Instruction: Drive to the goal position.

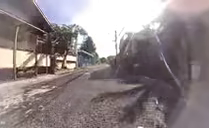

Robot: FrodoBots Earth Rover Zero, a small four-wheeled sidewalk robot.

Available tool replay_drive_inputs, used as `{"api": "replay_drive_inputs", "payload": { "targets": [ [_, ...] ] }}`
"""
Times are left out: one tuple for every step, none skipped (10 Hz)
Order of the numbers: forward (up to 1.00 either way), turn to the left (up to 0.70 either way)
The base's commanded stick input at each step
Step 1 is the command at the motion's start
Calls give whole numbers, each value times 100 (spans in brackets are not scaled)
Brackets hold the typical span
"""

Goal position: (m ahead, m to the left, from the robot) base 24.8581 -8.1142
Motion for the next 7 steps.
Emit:
{"api": "replay_drive_inputs", "payload": {
  "targets": [
    [100, 0],
    [100, 0],
    [100, 0],
    [100, 0],
    [100, 0],
    [100, 0],
    [100, 0]
  ]
}}
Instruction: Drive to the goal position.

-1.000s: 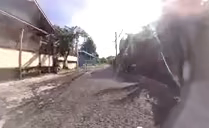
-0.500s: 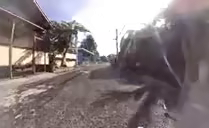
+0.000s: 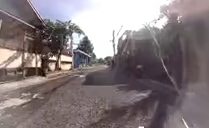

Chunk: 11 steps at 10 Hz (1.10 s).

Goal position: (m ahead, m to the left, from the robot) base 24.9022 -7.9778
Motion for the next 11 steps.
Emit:
{"api": "replay_drive_inputs", "payload": {
  "targets": [
    [100, 0],
    [100, 0],
    [100, 0],
    [100, 0],
    [100, 0],
    [100, 0],
    [100, 0],
    [100, 0],
    [100, 0],
    [100, 0],
    [100, 0]
  ]
}}
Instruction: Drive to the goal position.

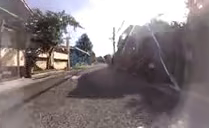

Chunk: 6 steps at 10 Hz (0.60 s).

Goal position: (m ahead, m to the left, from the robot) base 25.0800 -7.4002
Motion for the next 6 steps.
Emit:
{"api": "replay_drive_inputs", "payload": {
  "targets": [
    [100, 0],
    [100, 0],
    [100, 0],
    [100, 0],
    [100, 0],
    [100, 0]
  ]
}}
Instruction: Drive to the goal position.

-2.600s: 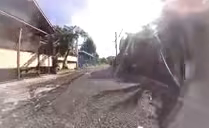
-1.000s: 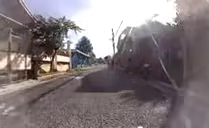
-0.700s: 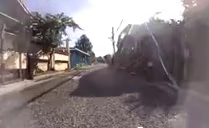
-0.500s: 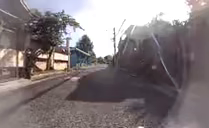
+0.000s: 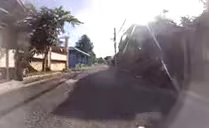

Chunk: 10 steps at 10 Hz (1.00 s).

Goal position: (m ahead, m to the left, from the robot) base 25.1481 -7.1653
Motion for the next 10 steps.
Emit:
{"api": "replay_drive_inputs", "payload": {
  "targets": [
    [100, 0],
    [100, 0],
    [100, 0],
    [100, 0],
    [100, 0],
    [100, 0],
    [100, 0],
    [100, 0],
    [100, 0],
    [100, 0]
  ]
}}
